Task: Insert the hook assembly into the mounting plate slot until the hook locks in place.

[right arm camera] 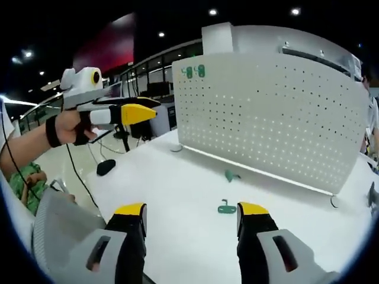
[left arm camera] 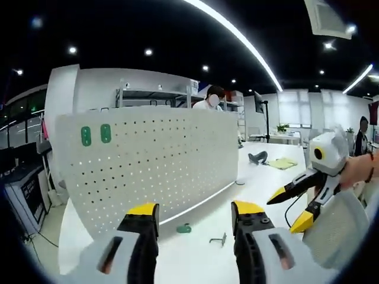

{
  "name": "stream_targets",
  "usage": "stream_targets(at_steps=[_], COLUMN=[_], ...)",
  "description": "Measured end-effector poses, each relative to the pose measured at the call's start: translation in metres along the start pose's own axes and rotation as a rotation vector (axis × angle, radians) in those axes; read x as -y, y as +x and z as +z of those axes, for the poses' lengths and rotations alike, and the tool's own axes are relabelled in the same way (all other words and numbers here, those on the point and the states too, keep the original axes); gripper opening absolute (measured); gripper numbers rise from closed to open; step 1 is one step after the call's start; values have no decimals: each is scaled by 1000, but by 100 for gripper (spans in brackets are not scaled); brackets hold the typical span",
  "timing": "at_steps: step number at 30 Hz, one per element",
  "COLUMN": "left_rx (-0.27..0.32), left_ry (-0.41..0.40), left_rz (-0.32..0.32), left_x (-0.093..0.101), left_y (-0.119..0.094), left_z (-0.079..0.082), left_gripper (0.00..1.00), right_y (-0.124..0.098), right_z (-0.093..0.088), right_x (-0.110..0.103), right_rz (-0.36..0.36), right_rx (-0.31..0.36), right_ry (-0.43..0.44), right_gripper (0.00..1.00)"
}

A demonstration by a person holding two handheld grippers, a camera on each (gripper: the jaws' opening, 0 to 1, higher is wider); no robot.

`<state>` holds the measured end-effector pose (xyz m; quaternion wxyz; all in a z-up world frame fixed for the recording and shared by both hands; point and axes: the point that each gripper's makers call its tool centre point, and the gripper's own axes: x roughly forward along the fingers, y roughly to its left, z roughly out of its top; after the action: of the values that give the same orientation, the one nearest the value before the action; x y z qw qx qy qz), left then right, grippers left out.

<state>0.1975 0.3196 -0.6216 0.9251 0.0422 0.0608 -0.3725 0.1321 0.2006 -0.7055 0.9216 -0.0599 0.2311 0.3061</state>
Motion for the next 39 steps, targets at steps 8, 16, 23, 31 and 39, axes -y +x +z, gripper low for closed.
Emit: stream_targets(at_steps=[8, 16, 23, 31, 39], left_rx=[7, -5, -15, -33, -45], left_ry=[-55, -85, -92, -106, -112], left_rz=[-26, -38, -38, -38, -55], left_x=[14, 27, 33, 34, 40], left_y=[-14, -22, -27, -31, -29], left_z=[-10, -22, -29, -40, -46], left_gripper=[59, 61, 62, 62, 62], right_y=[9, 17, 27, 40, 50], right_z=[-5, -11, -16, -25, -35], right_x=[3, 6, 12, 11, 11], right_rz=[-10, -16, -21, -13, -21], right_rx=[-26, -39, -56, -83, -114], right_ry=[11, 18, 43, 34, 47], right_gripper=[62, 56, 55, 55, 53])
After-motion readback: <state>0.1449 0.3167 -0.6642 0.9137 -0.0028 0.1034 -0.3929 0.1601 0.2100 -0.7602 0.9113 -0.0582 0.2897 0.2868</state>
